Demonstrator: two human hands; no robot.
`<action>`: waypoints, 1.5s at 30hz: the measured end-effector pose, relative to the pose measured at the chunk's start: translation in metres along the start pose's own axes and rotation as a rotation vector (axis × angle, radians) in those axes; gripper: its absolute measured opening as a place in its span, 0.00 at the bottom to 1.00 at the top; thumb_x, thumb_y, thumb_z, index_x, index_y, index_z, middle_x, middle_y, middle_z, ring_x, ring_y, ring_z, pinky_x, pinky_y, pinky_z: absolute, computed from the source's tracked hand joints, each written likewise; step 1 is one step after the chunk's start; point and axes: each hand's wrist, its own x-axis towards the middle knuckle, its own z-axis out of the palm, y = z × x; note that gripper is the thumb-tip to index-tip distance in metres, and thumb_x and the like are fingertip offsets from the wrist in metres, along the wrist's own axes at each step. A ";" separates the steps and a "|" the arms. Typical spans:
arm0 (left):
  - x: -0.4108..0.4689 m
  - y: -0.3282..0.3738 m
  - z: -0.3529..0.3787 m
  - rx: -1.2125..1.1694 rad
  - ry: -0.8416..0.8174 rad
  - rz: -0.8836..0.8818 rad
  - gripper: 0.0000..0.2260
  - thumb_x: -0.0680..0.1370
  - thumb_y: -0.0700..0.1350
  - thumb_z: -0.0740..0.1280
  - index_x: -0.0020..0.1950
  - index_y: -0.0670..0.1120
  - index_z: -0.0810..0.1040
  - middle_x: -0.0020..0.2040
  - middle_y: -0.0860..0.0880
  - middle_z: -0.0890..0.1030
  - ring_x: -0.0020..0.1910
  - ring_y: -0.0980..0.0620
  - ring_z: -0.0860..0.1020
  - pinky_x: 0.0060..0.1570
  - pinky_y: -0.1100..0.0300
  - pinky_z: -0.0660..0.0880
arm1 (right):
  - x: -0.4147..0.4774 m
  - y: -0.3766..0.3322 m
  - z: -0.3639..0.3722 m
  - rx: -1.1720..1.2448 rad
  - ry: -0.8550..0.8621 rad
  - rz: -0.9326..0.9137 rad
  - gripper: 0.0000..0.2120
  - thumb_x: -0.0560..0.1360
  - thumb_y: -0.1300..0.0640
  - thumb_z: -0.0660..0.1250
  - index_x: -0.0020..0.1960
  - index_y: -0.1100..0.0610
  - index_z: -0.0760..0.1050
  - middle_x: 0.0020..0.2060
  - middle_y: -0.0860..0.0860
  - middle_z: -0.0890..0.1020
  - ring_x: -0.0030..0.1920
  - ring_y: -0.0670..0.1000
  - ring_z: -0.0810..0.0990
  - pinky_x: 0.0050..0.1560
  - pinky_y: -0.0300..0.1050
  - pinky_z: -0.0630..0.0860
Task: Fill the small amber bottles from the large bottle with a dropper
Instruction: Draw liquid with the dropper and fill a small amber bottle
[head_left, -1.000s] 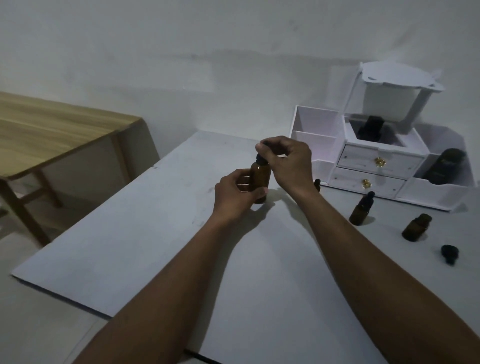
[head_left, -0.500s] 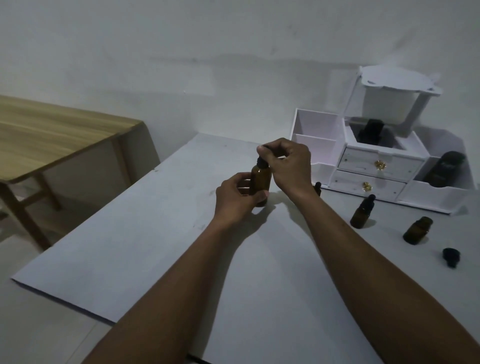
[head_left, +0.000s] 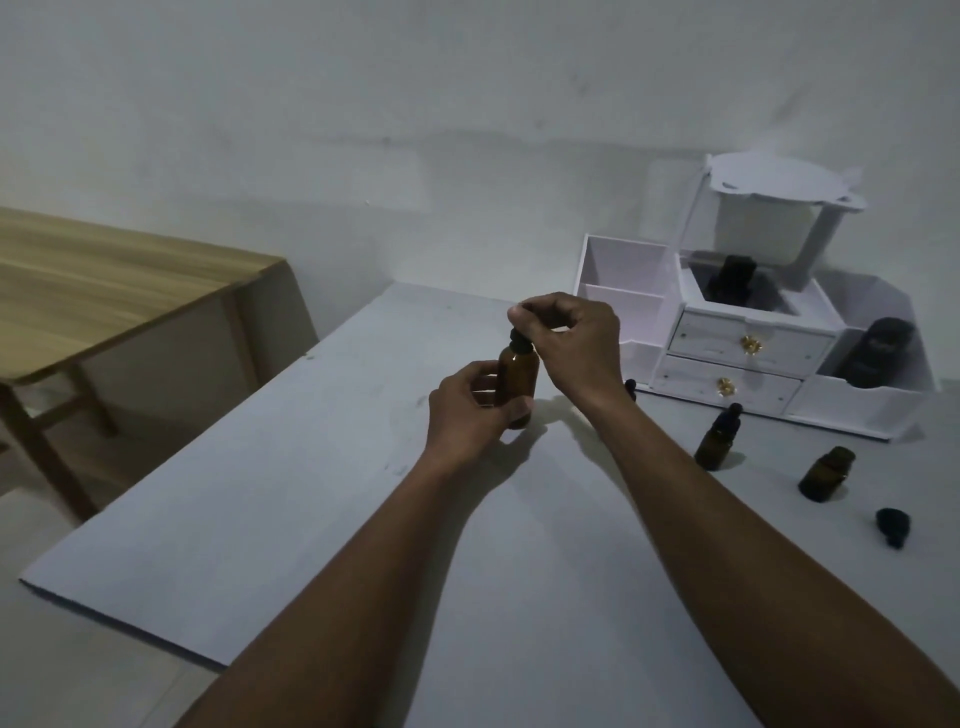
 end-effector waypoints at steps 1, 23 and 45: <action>-0.001 -0.001 -0.001 0.000 -0.001 -0.004 0.25 0.72 0.44 0.80 0.67 0.49 0.77 0.62 0.50 0.82 0.54 0.51 0.80 0.60 0.52 0.77 | 0.000 -0.002 -0.001 0.011 -0.008 -0.002 0.05 0.74 0.53 0.74 0.47 0.54 0.85 0.35 0.42 0.84 0.37 0.36 0.82 0.40 0.24 0.75; -0.073 0.034 0.076 -0.050 0.145 0.428 0.10 0.74 0.39 0.77 0.51 0.50 0.81 0.45 0.57 0.82 0.45 0.60 0.81 0.43 0.73 0.76 | 0.025 -0.050 -0.159 0.138 0.277 -0.094 0.08 0.74 0.54 0.73 0.48 0.58 0.83 0.38 0.50 0.86 0.39 0.47 0.86 0.48 0.52 0.83; -0.086 0.050 0.252 0.050 -0.365 0.058 0.29 0.72 0.45 0.79 0.71 0.48 0.75 0.67 0.50 0.78 0.56 0.58 0.75 0.54 0.62 0.74 | -0.043 0.055 -0.283 -0.045 0.517 0.113 0.04 0.74 0.56 0.74 0.49 0.52 0.83 0.36 0.41 0.83 0.35 0.36 0.83 0.37 0.27 0.75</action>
